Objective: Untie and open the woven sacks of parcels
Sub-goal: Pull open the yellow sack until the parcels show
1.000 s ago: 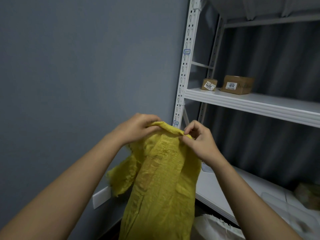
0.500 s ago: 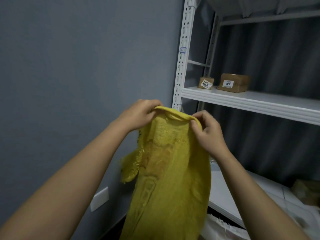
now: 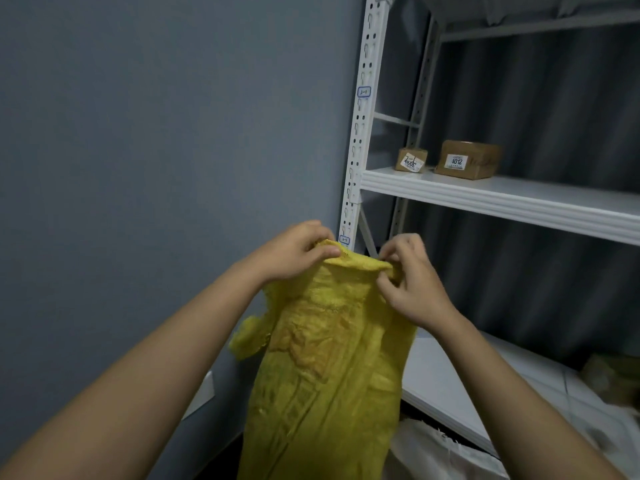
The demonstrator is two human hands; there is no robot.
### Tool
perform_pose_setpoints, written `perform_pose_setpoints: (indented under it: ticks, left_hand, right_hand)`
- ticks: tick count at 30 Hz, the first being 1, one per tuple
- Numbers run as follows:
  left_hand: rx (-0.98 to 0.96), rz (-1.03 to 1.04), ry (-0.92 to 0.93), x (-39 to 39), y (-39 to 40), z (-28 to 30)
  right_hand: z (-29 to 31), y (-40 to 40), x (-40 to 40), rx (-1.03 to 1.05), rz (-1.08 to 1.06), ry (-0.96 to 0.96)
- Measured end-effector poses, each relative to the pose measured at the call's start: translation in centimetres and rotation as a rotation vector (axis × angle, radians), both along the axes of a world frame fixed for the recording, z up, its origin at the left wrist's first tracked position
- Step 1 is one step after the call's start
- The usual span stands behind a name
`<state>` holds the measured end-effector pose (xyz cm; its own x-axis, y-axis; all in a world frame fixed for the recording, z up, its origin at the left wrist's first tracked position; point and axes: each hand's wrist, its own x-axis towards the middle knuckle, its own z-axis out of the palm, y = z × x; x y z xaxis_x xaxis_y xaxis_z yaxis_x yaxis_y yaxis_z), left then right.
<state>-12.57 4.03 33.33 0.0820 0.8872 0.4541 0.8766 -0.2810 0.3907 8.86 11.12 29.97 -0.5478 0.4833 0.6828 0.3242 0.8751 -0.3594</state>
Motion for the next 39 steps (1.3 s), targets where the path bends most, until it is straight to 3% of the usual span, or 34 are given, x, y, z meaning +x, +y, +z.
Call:
perform_pose_setpoints:
  ticks: [2,4,6,8,9,11,13,15,16,18,21,23,25,26,29,31,34,35,37,39]
  left_hand:
    - [0.119,-0.01,0.04,0.4,0.1,0.0]
    - [0.198,-0.001,0.123,0.6,-0.5,0.1]
    - [0.222,0.035,0.257,0.8,-1.0,0.0]
    - [0.187,0.064,0.357,1.0,-1.2,0.0]
    - [0.114,0.067,0.317,1.0,-1.2,0.2]
    - [-0.134,0.002,-0.002,1.3,-1.4,0.8]
    - [-0.386,-0.088,-0.246,1.4,-1.9,1.2]
    - [-0.473,-0.155,-0.27,1.3,-1.9,0.9]
    - [-0.448,-0.156,-0.252,1.4,-1.9,0.7]
    - [-0.286,-0.088,-0.175,1.7,-1.7,0.3]
    - [0.005,-0.027,0.091,1.9,-1.4,0.0]
    - [0.115,-0.037,0.237,2.3,-1.5,-0.1]
    - [0.168,-0.035,0.271,2.2,-1.6,-0.3]
    - [0.137,-0.051,0.179,2.2,-1.6,-0.5]
    - [-0.199,-0.094,-0.238,2.0,-1.8,-1.1]
    - [-0.343,-0.08,-0.271,2.1,-1.8,-1.6]
    - [-0.243,-0.093,-0.351,2.7,-1.6,-2.1]
    - [-0.193,-0.078,-0.343,2.8,-1.5,-2.2]
    - [-0.112,-0.038,-0.267,3.0,-1.2,-2.4]
    - [-0.012,-0.008,-0.197,3.0,-1.1,-2.6]
  right_hand:
    - [0.7,-0.3,-0.3,-0.232,0.066,-0.074]
    - [1.0,-0.1,-0.6,-0.315,0.16,-0.116]
    - [0.7,0.0,-0.6,-0.254,0.181,-0.065]
    - [0.1,0.4,-0.3,0.074,0.081,-0.061]
    - [-0.2,0.7,0.0,0.257,0.045,-0.105]
    - [-0.7,1.1,0.6,0.503,0.003,-0.172]
    - [-1.2,1.3,1.0,0.59,-0.014,-0.209]
    - [-1.7,1.3,1.2,0.587,0.009,-0.178]
    - [-1.6,1.2,1.2,0.509,0.053,-0.137]
    - [-0.7,0.6,1.2,0.153,0.148,-0.083]
    - [0.6,-0.8,0.7,-0.374,0.175,-0.168]
    - [0.6,-1.4,-0.1,-0.454,0.197,-0.065]
    - [0.3,-1.7,-0.7,-0.352,0.169,0.075]
    - [-0.1,-1.7,-0.8,-0.294,0.143,0.112]
    - [-1.1,-1.6,-0.8,-0.084,0.123,0.167]
    - [-1.8,-1.4,-0.8,0.109,0.163,0.152]
    - [-2.6,-0.8,-0.5,0.46,0.066,-0.021]
    - [-2.7,-0.6,-0.4,0.462,0.037,-0.046]
    - [-2.4,-1.1,-0.4,0.138,0.074,-0.021]
    - [-1.9,-1.8,-0.7,-0.407,0.187,0.02]
